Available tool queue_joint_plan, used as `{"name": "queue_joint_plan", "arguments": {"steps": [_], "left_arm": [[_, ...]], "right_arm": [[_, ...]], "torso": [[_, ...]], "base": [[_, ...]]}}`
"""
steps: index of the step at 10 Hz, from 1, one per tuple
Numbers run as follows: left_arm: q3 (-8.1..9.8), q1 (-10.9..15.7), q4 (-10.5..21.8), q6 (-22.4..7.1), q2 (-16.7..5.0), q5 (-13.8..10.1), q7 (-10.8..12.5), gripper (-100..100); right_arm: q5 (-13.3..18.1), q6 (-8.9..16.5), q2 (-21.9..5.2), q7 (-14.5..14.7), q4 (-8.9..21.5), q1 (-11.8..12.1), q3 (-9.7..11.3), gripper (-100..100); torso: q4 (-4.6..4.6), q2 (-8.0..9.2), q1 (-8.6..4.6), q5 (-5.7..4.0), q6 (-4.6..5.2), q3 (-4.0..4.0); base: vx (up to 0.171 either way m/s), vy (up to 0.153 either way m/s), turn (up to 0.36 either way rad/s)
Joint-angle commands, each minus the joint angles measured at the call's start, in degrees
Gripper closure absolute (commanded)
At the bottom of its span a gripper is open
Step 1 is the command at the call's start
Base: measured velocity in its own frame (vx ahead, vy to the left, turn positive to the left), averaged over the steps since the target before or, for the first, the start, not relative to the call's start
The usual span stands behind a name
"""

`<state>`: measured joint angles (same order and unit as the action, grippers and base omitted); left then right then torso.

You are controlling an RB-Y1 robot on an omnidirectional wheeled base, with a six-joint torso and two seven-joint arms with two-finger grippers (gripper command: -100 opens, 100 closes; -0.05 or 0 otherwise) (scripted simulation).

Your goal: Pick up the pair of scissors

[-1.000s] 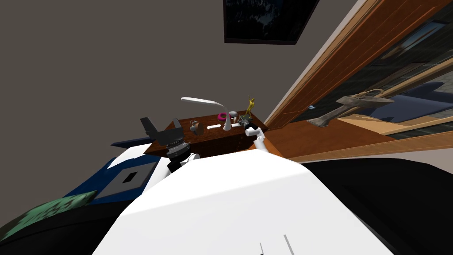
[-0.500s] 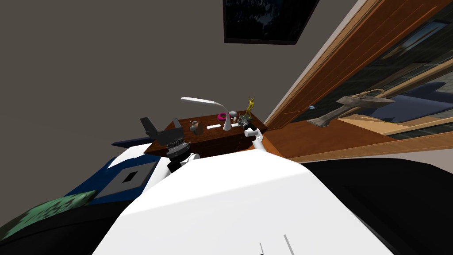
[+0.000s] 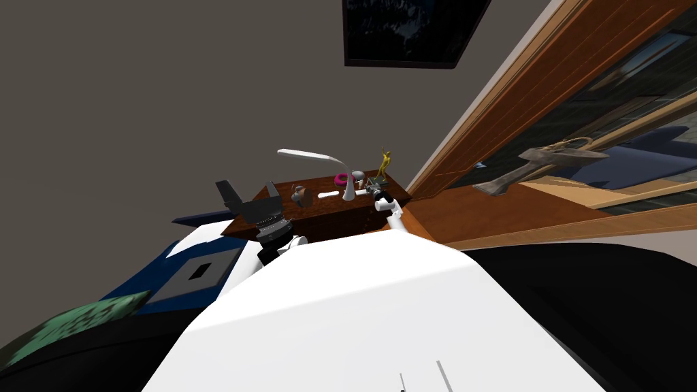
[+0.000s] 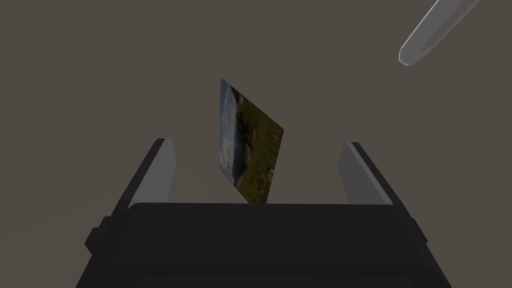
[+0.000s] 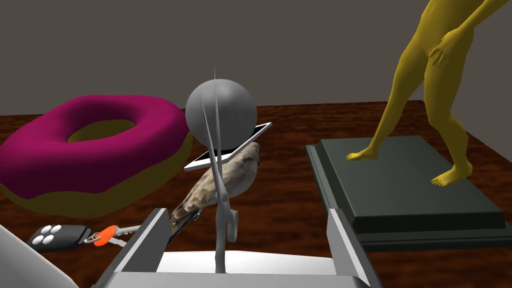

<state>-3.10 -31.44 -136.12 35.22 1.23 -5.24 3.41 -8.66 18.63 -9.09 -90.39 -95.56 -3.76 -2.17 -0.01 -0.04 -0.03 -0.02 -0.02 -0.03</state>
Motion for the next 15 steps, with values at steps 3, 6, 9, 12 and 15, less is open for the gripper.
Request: {"name": "queue_joint_plan", "arguments": {"steps": [3, 6, 9, 12, 15], "left_arm": [[0.0, 0.0, 0.0, 0.0, 0.0, 0.0, 0.0, 0], [0.0, 0.0, 0.0, 0.0, 0.0, 0.0, 0.0, 0], [0.0, 0.0, 0.0, 0.0, 0.0, 0.0, 0.0, 0], [0.0, 0.0, 0.0, 0.0, 0.0, 0.0, 0.0, 0], [0.0, 0.0, 0.0, 0.0, 0.0, 0.0, 0.0, 0]], "right_arm": [[-0.18, -6.11, 0.43, 2.02, 3.29, -0.38, 0.01, -100], [-0.29, -9.71, 0.6, 3.14, 5.19, -0.59, 0.05, -100], [-0.46, -14.74, 0.97, 4.78, 7.99, -0.89, 0.11, -100], [-0.62, -19.52, 1.66, 6.32, 10.63, -1.15, 0.11, -100], [-0.76, -23.77, 2.9, 7.7, 13.01, -1.35, 0.01, -100]], "torso": [[0.0, -0.01, 0.02, 0.0, 0.0, 0.0], [0.0, 0.0, 0.03, 0.01, 0.0, 0.0], [0.0, 0.0, 0.04, 0.01, 0.0, 0.0], [0.0, 0.0, 0.03, 0.01, 0.0, 0.0], [0.0, -0.01, -0.01, 0.0, 0.0, 0.0]], "base": [[-0.003, -0.008, 0.008], [-0.003, -0.004, 0.008], [-0.002, -0.002, 0.008], [-0.004, -0.009, 0.007], [-0.002, -0.017, 0.001]]}}
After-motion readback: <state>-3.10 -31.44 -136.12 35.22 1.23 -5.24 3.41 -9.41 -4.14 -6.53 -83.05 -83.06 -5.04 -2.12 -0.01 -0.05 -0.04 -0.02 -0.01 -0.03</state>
